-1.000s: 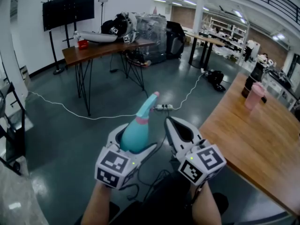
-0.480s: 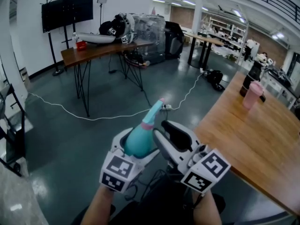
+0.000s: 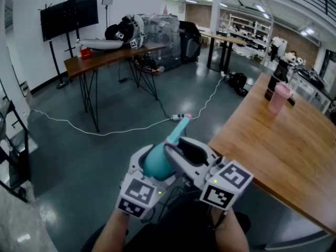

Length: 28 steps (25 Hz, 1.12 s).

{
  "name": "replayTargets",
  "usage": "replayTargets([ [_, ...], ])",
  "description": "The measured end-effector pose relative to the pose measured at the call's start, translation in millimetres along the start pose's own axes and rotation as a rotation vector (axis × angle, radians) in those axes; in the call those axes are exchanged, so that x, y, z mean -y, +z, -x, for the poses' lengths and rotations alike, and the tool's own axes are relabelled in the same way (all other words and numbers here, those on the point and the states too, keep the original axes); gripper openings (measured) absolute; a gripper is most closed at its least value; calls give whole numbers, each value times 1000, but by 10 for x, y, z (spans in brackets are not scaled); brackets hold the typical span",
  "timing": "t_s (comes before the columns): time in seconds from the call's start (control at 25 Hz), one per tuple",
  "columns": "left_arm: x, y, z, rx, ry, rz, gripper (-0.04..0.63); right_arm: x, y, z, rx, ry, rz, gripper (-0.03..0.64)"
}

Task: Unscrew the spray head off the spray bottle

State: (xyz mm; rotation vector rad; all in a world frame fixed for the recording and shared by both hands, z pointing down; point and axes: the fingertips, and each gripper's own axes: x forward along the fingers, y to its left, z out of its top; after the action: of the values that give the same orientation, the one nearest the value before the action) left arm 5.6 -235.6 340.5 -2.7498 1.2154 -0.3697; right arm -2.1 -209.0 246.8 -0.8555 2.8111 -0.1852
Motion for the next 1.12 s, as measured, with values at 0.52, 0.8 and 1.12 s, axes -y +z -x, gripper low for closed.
replayTargets([
  [0.52,282,-39,91,13,-212,-48,453,-95,-32,172,-62,129,3,133],
  [0.8,449,1,157,18,-370,-72,453,-98,-15,314,-50,215,-9,132],
  [1.12,740,72,379,45,-647,-45,453,-342,34,476,-43,435,17,133],
])
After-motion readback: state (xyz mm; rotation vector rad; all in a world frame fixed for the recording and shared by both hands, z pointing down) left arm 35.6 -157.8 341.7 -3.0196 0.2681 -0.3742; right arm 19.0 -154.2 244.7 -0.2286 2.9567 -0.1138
